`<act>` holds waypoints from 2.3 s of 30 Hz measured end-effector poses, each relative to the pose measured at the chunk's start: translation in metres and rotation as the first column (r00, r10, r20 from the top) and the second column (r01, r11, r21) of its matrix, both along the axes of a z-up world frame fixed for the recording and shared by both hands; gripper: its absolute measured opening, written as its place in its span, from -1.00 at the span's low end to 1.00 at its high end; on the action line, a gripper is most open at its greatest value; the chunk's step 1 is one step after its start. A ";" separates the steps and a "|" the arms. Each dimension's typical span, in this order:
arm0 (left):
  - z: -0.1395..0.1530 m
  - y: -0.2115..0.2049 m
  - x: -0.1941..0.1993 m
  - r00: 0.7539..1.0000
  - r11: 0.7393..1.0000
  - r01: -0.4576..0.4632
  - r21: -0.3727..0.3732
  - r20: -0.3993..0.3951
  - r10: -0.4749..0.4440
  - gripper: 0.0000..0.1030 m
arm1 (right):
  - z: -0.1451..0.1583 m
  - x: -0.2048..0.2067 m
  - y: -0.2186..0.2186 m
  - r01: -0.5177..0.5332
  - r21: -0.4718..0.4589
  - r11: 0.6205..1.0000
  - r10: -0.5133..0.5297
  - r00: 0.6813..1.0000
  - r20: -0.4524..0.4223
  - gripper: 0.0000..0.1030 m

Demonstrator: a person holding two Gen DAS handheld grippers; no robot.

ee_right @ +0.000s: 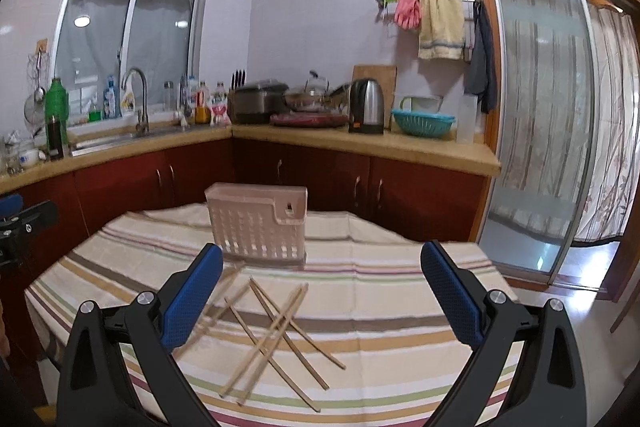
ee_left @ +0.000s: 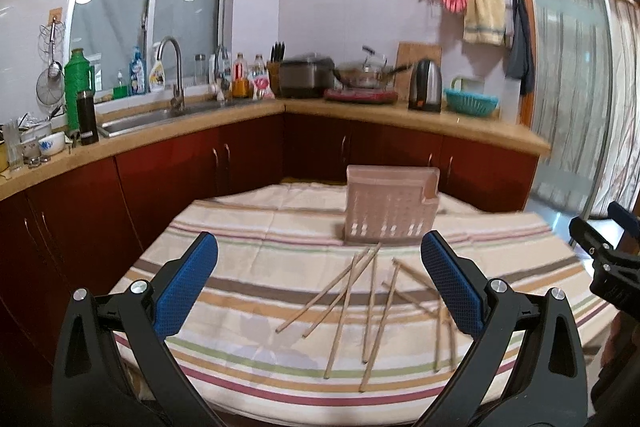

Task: Organize utensils

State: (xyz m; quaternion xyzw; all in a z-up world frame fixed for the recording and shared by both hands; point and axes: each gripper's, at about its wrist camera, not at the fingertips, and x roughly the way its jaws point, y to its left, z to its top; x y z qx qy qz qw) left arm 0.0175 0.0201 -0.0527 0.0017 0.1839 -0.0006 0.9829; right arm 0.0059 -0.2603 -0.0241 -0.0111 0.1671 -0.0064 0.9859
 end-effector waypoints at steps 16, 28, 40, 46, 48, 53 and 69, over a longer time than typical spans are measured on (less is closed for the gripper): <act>-0.124 0.009 0.052 0.972 0.999 0.042 0.012 -0.231 -0.038 0.61 | -0.107 0.020 -0.004 -0.056 -0.017 0.998 0.054 0.990 -0.134 0.87; -0.170 0.003 0.059 0.936 0.993 0.109 0.037 -0.339 -0.090 0.32 | -0.138 0.031 -0.007 -0.114 -0.002 0.993 0.111 0.971 -0.212 0.42; -0.186 0.000 0.059 0.934 0.988 0.132 0.083 -0.344 -0.096 -0.17 | -0.143 0.034 -0.005 -0.123 0.010 0.992 0.122 0.966 -0.228 0.36; -0.186 -0.001 0.060 0.930 0.986 0.160 0.034 -0.340 -0.140 -0.64 | -0.142 0.034 -0.002 -0.133 0.004 0.991 0.131 0.965 -0.227 0.36; -0.187 -0.003 0.060 0.930 0.985 0.168 0.037 -0.337 -0.146 -0.76 | -0.143 0.033 0.000 -0.136 0.004 0.991 0.133 0.965 -0.225 0.36; -0.187 -0.005 0.061 0.930 0.983 0.179 0.036 -0.332 -0.158 -0.86 | -0.143 0.031 0.002 -0.145 0.014 0.989 0.145 0.964 -0.223 0.36; -0.184 0.004 0.053 0.941 0.987 0.157 0.043 -0.310 -0.136 -0.87 | -0.162 0.028 0.048 -0.272 -0.013 0.962 0.255 0.918 -0.303 0.06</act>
